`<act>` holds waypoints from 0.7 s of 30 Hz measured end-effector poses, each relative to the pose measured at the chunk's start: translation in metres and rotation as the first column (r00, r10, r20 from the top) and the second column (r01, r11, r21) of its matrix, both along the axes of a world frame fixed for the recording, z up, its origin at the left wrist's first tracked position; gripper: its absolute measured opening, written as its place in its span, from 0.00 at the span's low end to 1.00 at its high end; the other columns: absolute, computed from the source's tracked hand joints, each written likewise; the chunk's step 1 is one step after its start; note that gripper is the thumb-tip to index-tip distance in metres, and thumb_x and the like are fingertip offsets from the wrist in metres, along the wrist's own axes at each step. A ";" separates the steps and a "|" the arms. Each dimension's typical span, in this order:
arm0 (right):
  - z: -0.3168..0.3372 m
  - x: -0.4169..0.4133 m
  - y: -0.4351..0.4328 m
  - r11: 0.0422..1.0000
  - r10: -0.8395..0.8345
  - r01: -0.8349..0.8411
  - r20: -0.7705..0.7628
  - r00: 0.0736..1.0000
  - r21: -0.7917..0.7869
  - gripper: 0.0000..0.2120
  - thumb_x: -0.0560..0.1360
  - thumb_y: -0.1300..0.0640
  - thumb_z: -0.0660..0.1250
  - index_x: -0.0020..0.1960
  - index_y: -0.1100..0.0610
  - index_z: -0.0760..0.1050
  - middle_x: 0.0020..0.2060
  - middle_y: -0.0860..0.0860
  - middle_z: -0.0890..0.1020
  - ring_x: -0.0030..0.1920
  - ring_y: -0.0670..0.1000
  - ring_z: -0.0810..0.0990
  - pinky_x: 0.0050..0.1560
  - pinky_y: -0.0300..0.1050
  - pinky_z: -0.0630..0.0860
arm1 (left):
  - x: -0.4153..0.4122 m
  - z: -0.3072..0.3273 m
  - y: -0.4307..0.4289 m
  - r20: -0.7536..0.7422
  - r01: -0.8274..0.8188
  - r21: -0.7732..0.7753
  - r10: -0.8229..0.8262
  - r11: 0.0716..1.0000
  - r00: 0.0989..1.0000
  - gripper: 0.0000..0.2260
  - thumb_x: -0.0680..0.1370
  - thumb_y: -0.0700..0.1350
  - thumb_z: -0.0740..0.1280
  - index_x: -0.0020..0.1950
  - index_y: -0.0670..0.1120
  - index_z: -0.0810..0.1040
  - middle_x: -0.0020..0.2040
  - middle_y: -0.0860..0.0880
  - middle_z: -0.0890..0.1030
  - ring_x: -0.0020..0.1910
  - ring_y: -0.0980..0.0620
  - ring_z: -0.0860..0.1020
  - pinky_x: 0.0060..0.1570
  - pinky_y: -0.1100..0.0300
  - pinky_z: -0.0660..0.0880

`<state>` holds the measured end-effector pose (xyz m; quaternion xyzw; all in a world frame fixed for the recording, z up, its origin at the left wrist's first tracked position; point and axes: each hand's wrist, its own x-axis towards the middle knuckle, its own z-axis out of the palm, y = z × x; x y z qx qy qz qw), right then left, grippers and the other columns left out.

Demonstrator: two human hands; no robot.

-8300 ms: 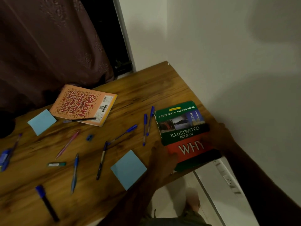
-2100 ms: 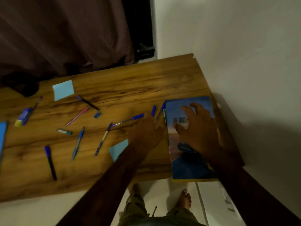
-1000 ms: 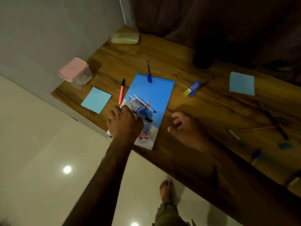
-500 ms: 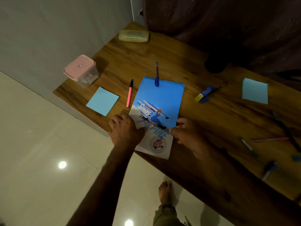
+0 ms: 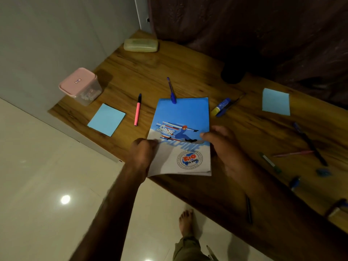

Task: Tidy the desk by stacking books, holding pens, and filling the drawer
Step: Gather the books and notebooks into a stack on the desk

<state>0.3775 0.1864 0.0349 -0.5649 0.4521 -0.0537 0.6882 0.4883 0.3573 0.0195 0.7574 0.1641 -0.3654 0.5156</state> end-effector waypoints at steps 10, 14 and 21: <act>0.037 -0.026 -0.014 0.981 -0.039 0.065 0.142 0.989 -0.181 0.10 0.74 0.64 0.67 0.55 0.57 0.75 0.42 0.52 0.83 0.31 0.46 0.83 0.28 0.38 0.76 | -0.037 0.015 -0.007 -0.073 0.160 -0.148 -0.172 0.976 0.982 0.25 0.62 0.56 0.67 0.54 0.46 0.84 0.47 0.45 0.87 0.51 0.39 0.84 0.53 0.50 0.77; 0.039 -0.051 -0.025 0.972 -0.100 0.129 0.149 0.984 -0.198 0.09 0.74 0.64 0.67 0.53 0.56 0.74 0.39 0.52 0.83 0.32 0.49 0.83 0.32 0.43 0.75 | -0.053 0.020 -0.018 0.045 0.178 -0.228 -0.172 0.957 0.984 0.24 0.63 0.55 0.69 0.54 0.44 0.83 0.49 0.43 0.87 0.52 0.38 0.84 0.59 0.41 0.76; 0.038 -0.104 -0.054 0.955 -0.202 0.238 0.201 0.958 -0.175 0.13 0.75 0.65 0.67 0.58 0.57 0.73 0.43 0.51 0.83 0.33 0.43 0.84 0.31 0.40 0.78 | -0.089 0.024 -0.058 0.253 0.240 -0.354 -0.154 0.904 0.955 0.09 0.79 0.43 0.68 0.58 0.42 0.78 0.51 0.41 0.86 0.48 0.40 0.85 0.49 0.46 0.81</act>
